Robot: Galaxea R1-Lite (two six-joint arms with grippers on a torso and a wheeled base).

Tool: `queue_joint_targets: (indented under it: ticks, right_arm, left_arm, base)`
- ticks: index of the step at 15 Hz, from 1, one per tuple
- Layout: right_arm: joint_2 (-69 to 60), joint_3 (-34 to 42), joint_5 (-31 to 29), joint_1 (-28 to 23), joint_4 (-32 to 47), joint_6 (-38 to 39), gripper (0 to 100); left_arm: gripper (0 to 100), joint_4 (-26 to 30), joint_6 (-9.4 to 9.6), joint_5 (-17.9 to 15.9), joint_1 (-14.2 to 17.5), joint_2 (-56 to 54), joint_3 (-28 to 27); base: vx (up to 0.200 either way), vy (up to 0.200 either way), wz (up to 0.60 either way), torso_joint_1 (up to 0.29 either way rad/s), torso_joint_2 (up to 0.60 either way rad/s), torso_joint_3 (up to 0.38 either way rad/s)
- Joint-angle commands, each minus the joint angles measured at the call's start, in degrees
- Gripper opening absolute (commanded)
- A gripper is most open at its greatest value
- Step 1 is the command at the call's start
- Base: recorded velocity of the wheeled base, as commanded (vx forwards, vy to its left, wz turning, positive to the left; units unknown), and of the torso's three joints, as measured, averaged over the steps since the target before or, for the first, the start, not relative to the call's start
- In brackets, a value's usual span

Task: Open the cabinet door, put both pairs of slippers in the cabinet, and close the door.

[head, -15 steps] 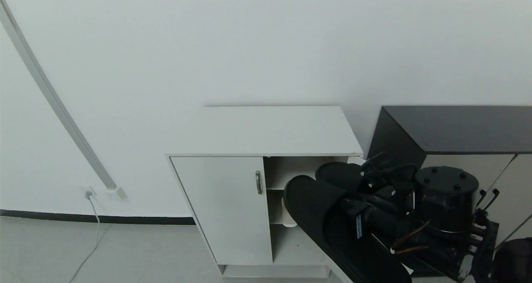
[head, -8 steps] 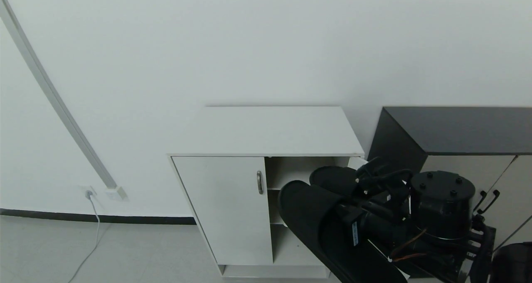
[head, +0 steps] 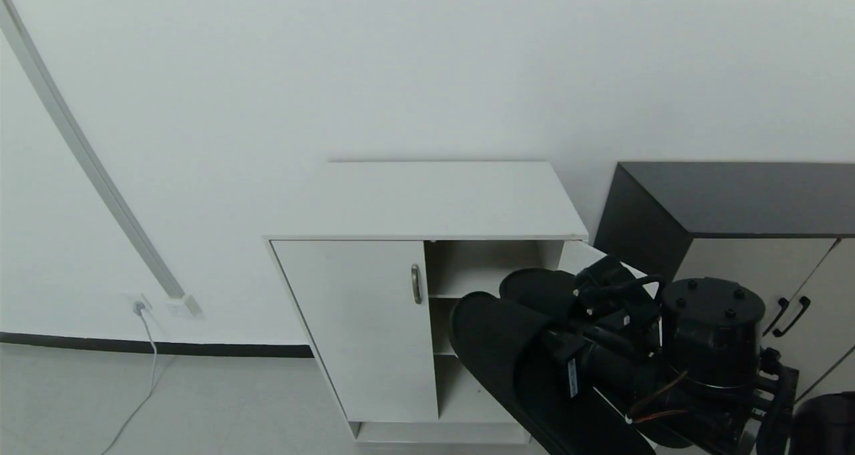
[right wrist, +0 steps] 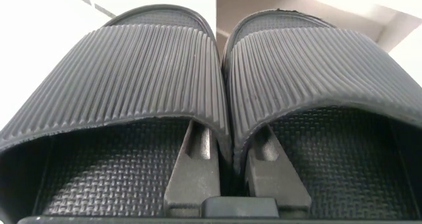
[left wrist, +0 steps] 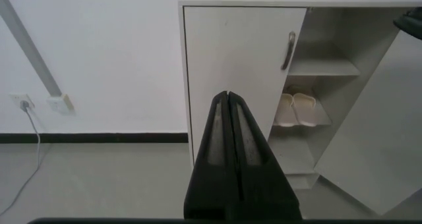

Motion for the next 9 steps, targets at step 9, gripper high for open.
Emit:
queue_joint_targets:
  ticks: [9]
  right_arm:
    - [0.96, 0.80, -0.13, 1.16, -1.34, 0.02, 0]
  left_arm:
    - [0, 0.00, -0.08, 0.02, -0.01, -0.01, 0.00]
  base:
    - [0.000, 0.000, 0.00, -0.222, 0.54, 0.317]
